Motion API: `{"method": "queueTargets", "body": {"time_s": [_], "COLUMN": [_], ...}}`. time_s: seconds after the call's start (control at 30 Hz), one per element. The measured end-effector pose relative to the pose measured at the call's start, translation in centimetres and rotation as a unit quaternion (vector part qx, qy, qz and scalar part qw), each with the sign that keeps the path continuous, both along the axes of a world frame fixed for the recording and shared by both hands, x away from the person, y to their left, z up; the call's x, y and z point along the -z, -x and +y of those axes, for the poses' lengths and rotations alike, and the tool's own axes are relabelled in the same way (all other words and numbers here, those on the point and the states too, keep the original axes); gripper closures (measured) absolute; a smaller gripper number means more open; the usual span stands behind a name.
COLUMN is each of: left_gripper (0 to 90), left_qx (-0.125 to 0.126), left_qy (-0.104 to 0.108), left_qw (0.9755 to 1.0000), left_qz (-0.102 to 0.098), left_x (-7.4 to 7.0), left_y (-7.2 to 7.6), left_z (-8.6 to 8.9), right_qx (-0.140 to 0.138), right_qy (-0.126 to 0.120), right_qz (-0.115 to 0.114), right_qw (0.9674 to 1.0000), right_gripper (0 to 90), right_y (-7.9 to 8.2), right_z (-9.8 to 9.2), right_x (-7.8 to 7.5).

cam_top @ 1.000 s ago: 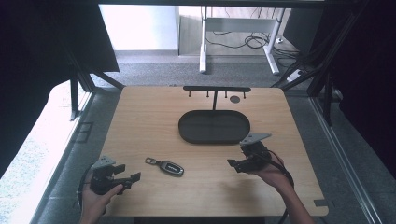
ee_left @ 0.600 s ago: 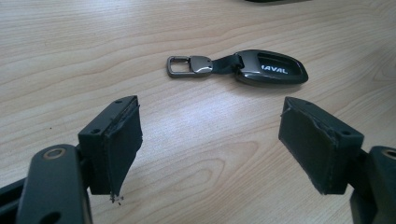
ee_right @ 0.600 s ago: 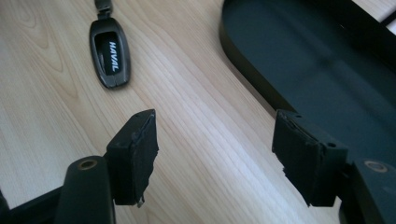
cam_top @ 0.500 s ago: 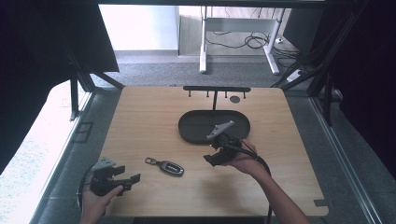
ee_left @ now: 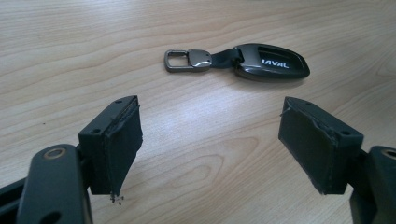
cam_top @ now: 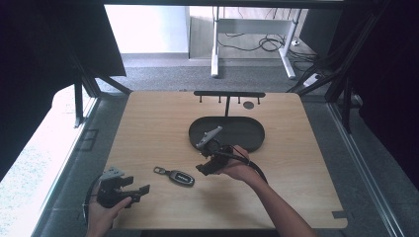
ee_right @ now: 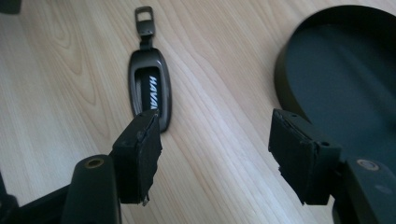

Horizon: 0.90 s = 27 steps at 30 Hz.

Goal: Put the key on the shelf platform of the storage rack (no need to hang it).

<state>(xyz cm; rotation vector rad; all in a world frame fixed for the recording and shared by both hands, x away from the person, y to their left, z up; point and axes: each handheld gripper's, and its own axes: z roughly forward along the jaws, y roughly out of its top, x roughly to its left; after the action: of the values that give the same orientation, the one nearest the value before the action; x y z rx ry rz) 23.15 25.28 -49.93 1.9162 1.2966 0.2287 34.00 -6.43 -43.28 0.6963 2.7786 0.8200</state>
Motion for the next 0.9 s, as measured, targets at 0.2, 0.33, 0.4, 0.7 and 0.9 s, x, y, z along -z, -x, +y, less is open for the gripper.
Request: {"method": "queueTargets", "body": {"time_s": [0.2, 0.33, 0.4, 0.7, 0.9], "left_gripper": [21.6, 21.7, 21.7, 21.7, 21.7], "left_qx": [0.001, -0.002, -0.001, 0.003, 0.002], "left_qy": [0.001, 0.002, 0.001, 0.0, -0.002], "left_qw": [1.0, 1.0, 1.0, 1.0, 1.0], "left_qz": [-0.001, 0.001, 0.001, 0.001, 0.002], "left_x": [0.0, 0.1, 0.1, 0.1, 0.1], "left_y": [0.0, 0.0, 0.0, 0.0, 0.0], "left_z": [0.1, 0.2, 0.2, 0.0, 0.0], "right_qx": [-0.022, -0.036, -0.037, -0.043, -0.053], "right_qy": [0.005, 0.015, 0.019, 0.026, 0.047], "right_qz": [0.01, 0.014, 0.015, 0.023, 0.033], "right_qw": [0.9997, 0.9992, 0.999, 0.9985, 0.9969], "right_gripper": [34.9, 34.8, 34.8, 35.0, 35.6], "right_y": [0.0, 0.0, 0.0, -0.2, -0.2], "right_z": [2.1, 3.6, 3.9, 5.9, 7.8], "right_x": [0.9, 1.5, 1.7, 3.2, 4.9]}}
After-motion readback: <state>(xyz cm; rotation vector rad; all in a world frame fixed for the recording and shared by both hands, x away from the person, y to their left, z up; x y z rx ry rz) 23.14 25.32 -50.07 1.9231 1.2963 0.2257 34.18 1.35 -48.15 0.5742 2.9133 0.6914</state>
